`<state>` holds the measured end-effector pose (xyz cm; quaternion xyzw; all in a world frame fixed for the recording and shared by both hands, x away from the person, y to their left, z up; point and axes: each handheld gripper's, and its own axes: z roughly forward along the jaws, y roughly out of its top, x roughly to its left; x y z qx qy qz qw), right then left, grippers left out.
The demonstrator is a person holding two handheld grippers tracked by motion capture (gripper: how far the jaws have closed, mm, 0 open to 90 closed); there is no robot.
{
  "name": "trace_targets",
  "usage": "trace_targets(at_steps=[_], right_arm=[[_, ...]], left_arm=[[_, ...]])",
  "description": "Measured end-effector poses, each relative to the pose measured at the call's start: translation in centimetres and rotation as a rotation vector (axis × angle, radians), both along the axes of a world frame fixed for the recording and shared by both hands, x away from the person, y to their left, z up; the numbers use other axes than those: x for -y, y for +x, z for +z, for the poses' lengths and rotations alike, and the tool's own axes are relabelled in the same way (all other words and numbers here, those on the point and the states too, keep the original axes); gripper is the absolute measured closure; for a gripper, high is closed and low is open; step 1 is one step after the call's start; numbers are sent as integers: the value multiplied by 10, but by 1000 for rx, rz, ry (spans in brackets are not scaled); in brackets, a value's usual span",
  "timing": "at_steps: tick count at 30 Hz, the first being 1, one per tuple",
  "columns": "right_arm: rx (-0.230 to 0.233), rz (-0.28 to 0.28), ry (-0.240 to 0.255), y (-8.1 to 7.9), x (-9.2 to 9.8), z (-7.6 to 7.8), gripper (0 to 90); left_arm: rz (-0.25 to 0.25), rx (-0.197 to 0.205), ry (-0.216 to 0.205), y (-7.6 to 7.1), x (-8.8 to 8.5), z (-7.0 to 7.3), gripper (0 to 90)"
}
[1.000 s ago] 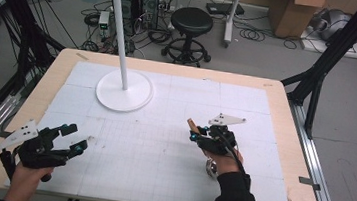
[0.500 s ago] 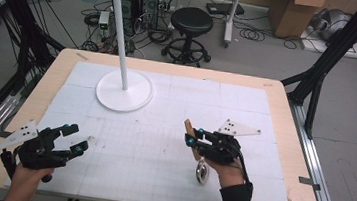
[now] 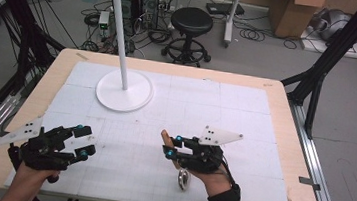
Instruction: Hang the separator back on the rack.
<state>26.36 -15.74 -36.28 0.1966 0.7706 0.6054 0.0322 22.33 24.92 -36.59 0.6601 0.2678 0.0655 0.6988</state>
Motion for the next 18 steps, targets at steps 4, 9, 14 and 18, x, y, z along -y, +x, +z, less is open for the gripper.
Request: trace_targets(at_steps=[4, 9, 14, 18], right_arm=[[17, 45, 24, -5, -7, 5, 673], [18, 71, 39, -9, -13, 5, 673], [20, 111, 54, -12, -19, 7, 673], [23, 139, 83, -15, -22, 10, 674]], left_arm=[[-20, 23, 17, 2, 16, 18, 285], [-69, 34, 37, 8, 34, 33, 272], [-154, 66, 54, 11, 56, 47, 367], [-210, 67, 71, 12, 74, 51, 366]])
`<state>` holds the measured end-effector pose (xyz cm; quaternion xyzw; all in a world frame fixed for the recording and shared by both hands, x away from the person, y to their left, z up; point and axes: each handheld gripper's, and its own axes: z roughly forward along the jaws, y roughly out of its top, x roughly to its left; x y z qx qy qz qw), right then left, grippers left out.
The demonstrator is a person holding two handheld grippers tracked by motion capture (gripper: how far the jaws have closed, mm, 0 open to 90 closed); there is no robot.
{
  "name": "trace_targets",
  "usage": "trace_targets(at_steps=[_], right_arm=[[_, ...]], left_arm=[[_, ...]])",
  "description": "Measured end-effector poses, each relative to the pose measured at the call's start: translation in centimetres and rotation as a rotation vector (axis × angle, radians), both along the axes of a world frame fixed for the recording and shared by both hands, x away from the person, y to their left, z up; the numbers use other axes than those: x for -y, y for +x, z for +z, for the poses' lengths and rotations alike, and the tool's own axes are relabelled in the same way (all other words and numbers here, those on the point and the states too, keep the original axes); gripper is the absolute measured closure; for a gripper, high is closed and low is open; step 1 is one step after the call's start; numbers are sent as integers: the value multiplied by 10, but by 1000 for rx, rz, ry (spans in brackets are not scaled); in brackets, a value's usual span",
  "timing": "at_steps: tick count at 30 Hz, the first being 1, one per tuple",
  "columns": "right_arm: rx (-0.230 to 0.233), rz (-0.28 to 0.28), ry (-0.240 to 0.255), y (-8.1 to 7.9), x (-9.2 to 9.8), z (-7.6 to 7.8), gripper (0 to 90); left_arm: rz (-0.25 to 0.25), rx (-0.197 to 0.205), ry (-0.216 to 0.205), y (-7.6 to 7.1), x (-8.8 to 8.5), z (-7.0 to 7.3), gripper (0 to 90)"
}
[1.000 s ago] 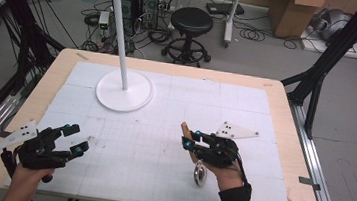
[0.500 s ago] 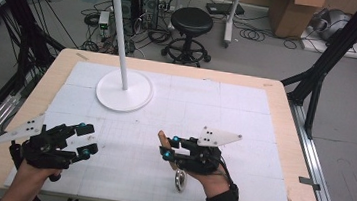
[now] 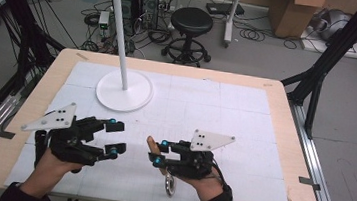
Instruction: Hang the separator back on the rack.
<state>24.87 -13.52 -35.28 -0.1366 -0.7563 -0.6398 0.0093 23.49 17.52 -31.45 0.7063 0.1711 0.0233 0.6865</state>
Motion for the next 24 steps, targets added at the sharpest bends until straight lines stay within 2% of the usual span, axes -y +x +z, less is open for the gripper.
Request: trace_targets(at_steps=[6, 7, 9, 12, 19, 24], right_arm=[[13, 43, 5, -4, -8, 0, 673], [11, 51, 11, -5, -9, 1, 673], [17, 64, 14, -6, -10, 2, 673], [13, 72, 20, -7, -12, 2, 673], [8, 88, 34, -8, -13, 3, 673], [13, 99, 43, -9, -14, 4, 673]], left_arm=[[-72, -24, 6, 4, 19, 1, 366], [-73, -30, 4, 5, 21, 0, 366], [-70, -42, 6, 6, 24, -1, 308], [-78, -47, 6, 7, 27, -1, 312], [-153, -53, -33, 9, 30, -3, 528], [-169, -64, -35, 9, 33, -6, 542]])
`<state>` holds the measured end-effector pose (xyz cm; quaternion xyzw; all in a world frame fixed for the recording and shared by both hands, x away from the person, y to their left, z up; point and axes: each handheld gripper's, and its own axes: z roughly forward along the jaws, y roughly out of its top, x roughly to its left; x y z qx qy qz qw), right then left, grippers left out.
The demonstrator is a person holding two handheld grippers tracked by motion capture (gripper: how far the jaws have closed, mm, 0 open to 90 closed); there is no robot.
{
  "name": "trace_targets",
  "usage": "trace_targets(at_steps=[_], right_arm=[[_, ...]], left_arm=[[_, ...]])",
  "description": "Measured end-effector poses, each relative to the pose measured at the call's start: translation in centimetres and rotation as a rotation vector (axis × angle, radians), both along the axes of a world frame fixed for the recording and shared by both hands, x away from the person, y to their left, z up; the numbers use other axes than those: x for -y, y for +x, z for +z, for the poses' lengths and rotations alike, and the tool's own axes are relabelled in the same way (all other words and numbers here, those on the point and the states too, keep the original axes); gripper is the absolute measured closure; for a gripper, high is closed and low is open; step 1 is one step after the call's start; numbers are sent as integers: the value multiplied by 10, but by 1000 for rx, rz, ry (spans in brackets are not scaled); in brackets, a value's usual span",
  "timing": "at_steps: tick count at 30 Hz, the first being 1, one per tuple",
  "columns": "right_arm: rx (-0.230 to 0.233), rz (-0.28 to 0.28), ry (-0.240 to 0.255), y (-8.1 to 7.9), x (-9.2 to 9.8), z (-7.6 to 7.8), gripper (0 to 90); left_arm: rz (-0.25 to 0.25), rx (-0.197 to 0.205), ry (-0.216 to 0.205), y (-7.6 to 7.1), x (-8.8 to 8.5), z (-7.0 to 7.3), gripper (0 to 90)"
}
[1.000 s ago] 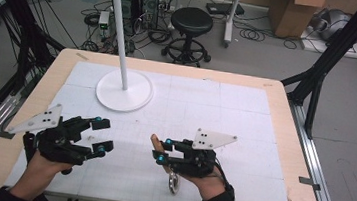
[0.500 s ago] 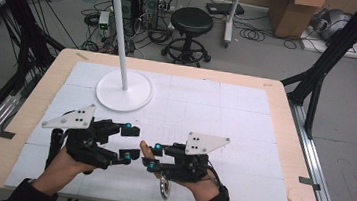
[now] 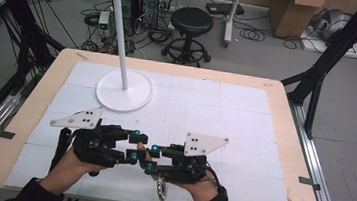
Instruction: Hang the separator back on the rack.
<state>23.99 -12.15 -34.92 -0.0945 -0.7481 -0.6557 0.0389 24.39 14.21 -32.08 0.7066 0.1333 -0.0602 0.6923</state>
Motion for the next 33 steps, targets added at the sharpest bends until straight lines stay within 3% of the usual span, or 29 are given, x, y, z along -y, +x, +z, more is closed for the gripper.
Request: trace_targets(at_steps=[10, 14, 19, 24, 28, 30, 33], right_arm=[[6, 6, 10, -1, 1, 1, 673], [6, 8, 13, -1, 1, 1, 673], [-7, 13, 7, 1, 0, 0, 672], [-52, 31, 35, 3, 0, 0, 659], [-91, 35, 32, 5, 0, -1, 515], [-70, 12, 26, 5, 1, 0, 414], [-56, -24, 18, 5, 3, 0, 350]], left_arm=[[-6, 16, -2, -1, 3, -2, 694], [-6, 18, -2, -1, 3, -2, 703], [13, 8, 28, -2, 3, 1, 711], [23, 0, 36, -4, 6, 7, 714], [59, 26, 52, -4, 5, 21, 715], [89, 47, 75, -4, 3, 28, 716], [157, 84, 94, -5, -1, 38, 716]])
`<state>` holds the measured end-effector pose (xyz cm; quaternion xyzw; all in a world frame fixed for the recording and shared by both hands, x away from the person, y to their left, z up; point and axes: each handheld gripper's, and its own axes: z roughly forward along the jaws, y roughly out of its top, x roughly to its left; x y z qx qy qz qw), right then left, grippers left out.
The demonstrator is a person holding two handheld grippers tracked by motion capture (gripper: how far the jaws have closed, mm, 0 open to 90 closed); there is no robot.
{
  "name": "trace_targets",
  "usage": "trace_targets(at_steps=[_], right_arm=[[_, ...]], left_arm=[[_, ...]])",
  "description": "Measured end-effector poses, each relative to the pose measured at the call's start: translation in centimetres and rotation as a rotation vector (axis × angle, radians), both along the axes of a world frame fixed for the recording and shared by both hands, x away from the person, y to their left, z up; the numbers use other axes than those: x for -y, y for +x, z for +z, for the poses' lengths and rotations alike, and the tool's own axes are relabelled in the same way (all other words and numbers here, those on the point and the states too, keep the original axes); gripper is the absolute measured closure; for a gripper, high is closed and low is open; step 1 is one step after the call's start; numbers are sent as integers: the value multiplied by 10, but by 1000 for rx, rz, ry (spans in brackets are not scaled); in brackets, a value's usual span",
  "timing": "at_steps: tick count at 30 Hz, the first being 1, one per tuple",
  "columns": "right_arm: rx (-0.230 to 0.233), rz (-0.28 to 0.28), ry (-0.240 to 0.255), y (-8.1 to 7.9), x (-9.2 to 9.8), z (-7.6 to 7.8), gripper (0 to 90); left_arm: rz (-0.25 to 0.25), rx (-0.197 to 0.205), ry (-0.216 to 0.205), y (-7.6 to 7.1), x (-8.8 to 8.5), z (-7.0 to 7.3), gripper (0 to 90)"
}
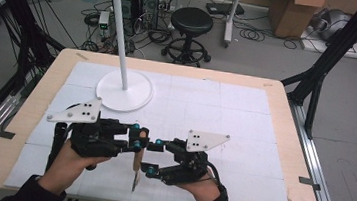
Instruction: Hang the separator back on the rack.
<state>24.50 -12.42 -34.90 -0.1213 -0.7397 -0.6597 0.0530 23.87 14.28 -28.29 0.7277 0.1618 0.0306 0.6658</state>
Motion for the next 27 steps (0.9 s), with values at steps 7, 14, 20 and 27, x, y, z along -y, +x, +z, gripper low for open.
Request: trace_targets(at_steps=[7, 14, 20, 27], right_arm=[[38, -166, -20, 0, 1, -1, 210], [82, -224, -78, -4, -10, -3, 218], [101, -234, -97, -7, -16, -4, 381], [103, -216, -116, -8, -19, -7, 525]], left_arm=[[144, 70, 14, -4, -2, 13, 716], [192, 84, 21, -7, 8, 11, 716], [216, 83, 2, -10, 19, 10, 716], [212, 82, -10, -12, 27, 9, 716]])
